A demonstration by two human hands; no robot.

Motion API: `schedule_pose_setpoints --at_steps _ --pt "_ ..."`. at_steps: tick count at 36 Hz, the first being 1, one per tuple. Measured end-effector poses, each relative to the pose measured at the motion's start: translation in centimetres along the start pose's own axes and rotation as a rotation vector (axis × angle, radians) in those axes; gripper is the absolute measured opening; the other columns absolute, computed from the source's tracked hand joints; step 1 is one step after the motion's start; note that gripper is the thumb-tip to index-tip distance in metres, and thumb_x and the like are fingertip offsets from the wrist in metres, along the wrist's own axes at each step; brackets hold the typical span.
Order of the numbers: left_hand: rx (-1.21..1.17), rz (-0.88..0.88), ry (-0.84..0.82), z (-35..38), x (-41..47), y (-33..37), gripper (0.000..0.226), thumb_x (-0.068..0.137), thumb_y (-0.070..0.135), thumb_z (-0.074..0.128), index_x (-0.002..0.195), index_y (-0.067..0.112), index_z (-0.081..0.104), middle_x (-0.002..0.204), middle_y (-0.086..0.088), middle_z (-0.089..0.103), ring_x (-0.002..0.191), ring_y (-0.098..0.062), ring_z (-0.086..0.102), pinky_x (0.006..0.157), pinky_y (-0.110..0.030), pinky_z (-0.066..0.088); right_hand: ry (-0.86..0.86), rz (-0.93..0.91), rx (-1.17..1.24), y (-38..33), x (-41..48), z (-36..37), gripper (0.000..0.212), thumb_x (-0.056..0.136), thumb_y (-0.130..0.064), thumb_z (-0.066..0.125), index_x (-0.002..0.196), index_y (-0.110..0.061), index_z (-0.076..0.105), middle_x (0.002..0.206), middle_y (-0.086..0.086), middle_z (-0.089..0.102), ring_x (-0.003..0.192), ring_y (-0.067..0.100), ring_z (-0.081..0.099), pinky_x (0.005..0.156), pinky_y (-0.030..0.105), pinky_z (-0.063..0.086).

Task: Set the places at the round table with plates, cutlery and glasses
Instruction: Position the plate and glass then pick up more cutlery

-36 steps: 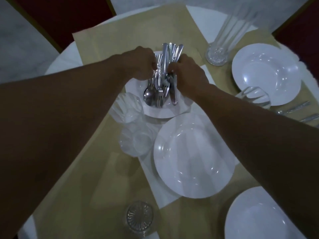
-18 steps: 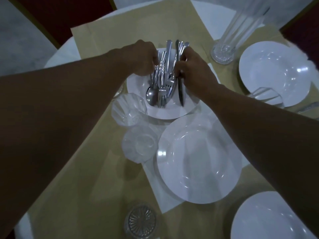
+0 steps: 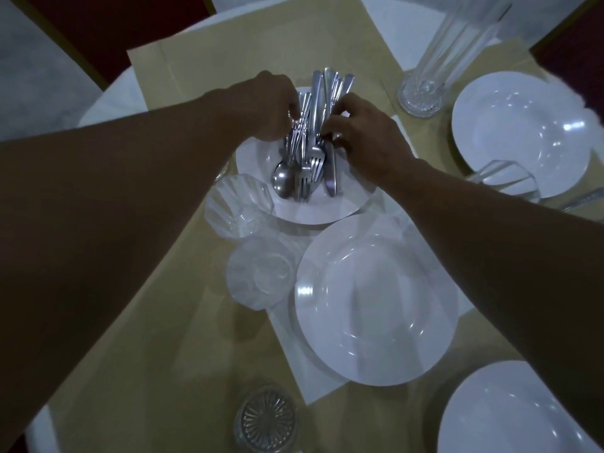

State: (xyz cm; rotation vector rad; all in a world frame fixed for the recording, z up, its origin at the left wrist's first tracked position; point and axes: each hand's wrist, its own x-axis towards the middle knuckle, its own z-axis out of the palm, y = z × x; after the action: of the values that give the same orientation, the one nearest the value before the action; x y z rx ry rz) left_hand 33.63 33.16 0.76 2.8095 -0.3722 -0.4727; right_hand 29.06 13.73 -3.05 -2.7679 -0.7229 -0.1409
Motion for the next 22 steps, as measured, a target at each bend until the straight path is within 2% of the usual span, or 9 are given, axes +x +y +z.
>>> schedule_pose_setpoints --at_steps 3,6,9,12,18,22 --pt "-0.001 0.010 0.012 0.1 0.0 0.1 0.028 0.090 0.012 0.058 0.109 0.028 0.072 0.120 -0.007 0.065 0.103 -0.027 0.064 0.087 -0.033 0.052 0.019 -0.005 -0.002 -0.1 -0.1 0.4 0.016 0.091 -0.015 0.072 0.106 -0.015 0.078 0.111 0.012 0.065 0.096 0.031 0.064 0.067 0.032 0.044" --pt "0.005 0.042 0.021 0.1 0.0 0.1 0.030 0.089 0.012 0.060 0.112 0.028 0.072 0.120 -0.007 0.065 0.104 -0.027 0.063 0.084 -0.031 0.049 0.030 -0.006 0.014 -0.1 0.0 0.6 0.015 0.089 -0.014 0.073 0.103 -0.014 0.079 0.109 0.012 0.065 0.095 0.031 0.064 0.067 0.033 0.049" --pt "0.020 0.132 0.007 -0.1 -0.3 0.1 0.032 0.086 0.009 0.065 0.113 0.024 0.072 0.114 -0.009 0.067 0.102 -0.028 0.064 0.089 -0.033 0.050 0.040 -0.013 0.032 0.1 -0.1 0.6 0.015 0.088 -0.012 0.071 0.098 -0.012 0.081 0.109 0.013 0.066 0.095 0.033 0.065 0.069 0.040 0.054" --pt "0.058 0.243 -0.011 -0.4 -0.4 0.0 0.030 0.084 0.007 0.069 0.109 0.023 0.074 0.107 -0.008 0.068 0.097 -0.027 0.063 0.081 -0.028 0.045 0.048 -0.039 0.039 0.0 -0.3 0.3 0.016 0.088 -0.010 0.071 0.098 -0.011 0.082 0.112 0.015 0.068 0.098 0.035 0.067 0.071 0.043 0.056" --pt "0.225 0.382 -0.156 -0.8 -0.1 -0.1 0.032 0.083 0.012 0.068 0.109 0.032 0.072 0.100 -0.004 0.064 0.092 -0.030 0.062 0.079 -0.043 0.053 0.095 -0.054 0.053 -0.3 -1.0 0.4 0.017 0.090 -0.005 0.067 0.099 -0.002 0.081 0.121 0.021 0.070 0.106 0.039 0.069 0.082 0.046 0.058" --pt "0.330 0.435 -0.187 -0.9 0.3 -0.2 0.035 0.084 0.019 0.069 0.113 0.039 0.069 0.110 0.000 0.063 0.102 -0.027 0.062 0.081 -0.041 0.053 0.238 -0.055 0.101 -0.8 -1.4 0.4 0.013 0.085 0.007 0.068 0.088 0.003 0.080 0.109 0.023 0.074 0.097 0.040 0.073 0.077 0.047 0.061"
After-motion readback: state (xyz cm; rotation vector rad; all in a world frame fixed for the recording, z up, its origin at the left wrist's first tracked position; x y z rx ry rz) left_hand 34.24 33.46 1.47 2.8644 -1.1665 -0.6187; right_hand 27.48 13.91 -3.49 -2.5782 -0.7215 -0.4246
